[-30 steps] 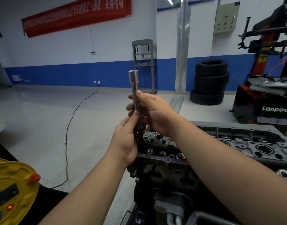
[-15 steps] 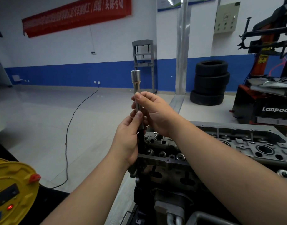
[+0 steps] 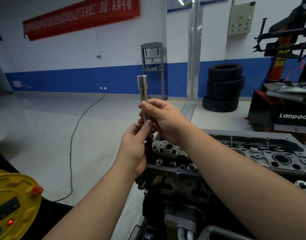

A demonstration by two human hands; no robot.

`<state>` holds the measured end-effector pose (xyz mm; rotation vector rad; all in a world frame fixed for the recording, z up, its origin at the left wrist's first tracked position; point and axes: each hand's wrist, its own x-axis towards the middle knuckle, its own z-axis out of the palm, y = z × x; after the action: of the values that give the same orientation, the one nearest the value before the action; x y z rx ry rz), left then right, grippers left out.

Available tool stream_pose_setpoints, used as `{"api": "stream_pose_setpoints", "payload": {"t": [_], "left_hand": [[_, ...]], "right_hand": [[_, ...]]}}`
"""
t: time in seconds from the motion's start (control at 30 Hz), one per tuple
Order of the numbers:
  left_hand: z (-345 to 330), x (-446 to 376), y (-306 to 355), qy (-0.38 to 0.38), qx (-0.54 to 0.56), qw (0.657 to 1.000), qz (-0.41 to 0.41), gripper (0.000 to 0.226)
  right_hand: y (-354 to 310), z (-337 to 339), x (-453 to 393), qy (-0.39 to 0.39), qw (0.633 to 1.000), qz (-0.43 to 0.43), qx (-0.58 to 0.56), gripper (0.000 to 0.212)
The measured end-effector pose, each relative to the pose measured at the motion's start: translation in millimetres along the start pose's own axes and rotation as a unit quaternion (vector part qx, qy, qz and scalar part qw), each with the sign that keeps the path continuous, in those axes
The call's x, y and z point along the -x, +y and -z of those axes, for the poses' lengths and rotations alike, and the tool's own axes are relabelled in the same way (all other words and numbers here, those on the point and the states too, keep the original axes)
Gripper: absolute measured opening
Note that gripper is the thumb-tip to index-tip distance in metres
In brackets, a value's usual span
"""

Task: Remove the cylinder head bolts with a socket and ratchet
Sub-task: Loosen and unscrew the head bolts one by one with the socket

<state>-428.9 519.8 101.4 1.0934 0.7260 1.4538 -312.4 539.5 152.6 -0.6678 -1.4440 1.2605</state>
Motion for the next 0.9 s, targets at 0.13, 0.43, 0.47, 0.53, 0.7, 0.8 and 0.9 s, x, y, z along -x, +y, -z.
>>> {"api": "stream_pose_setpoints", "payload": {"t": [0.13,0.43,0.47,0.53,0.7,0.8,0.9], "left_hand": [[2.9,-0.8,1.1,-0.034,0.007,0.999,0.021,0.034],[3.5,-1.3,-0.7,-0.008,0.021,1.000,0.014,0.022],[3.6,-1.3,-0.6,-0.004,0.024,1.000,0.011,0.021],[3.9,-1.4,-0.4,-0.011,0.015,1.000,0.015,0.024],[4.8,-1.7,-0.2,-0.063,0.004,0.998,0.028,0.043],[3.1,-0.6,0.6,-0.032,0.006,0.999,0.016,0.033],[2.7,-0.2,-0.1,0.000,0.021,1.000,0.009,0.024]], "right_hand": [[-0.5,-0.6,0.3,-0.001,1.000,0.006,-0.001,0.014],[-0.1,-0.9,-0.1,0.006,1.000,-0.001,0.011,0.020],[0.3,-0.3,-0.3,0.009,1.000,-0.003,0.011,0.021],[0.0,0.4,-0.2,0.004,1.000,-0.008,0.008,0.024],[-1.3,-0.8,0.5,-0.012,0.999,-0.020,-0.024,0.030],[-2.1,-1.3,0.8,-0.013,1.000,-0.018,-0.009,0.027],[-0.9,-0.5,0.7,-0.004,1.000,-0.003,0.004,0.015]]}}
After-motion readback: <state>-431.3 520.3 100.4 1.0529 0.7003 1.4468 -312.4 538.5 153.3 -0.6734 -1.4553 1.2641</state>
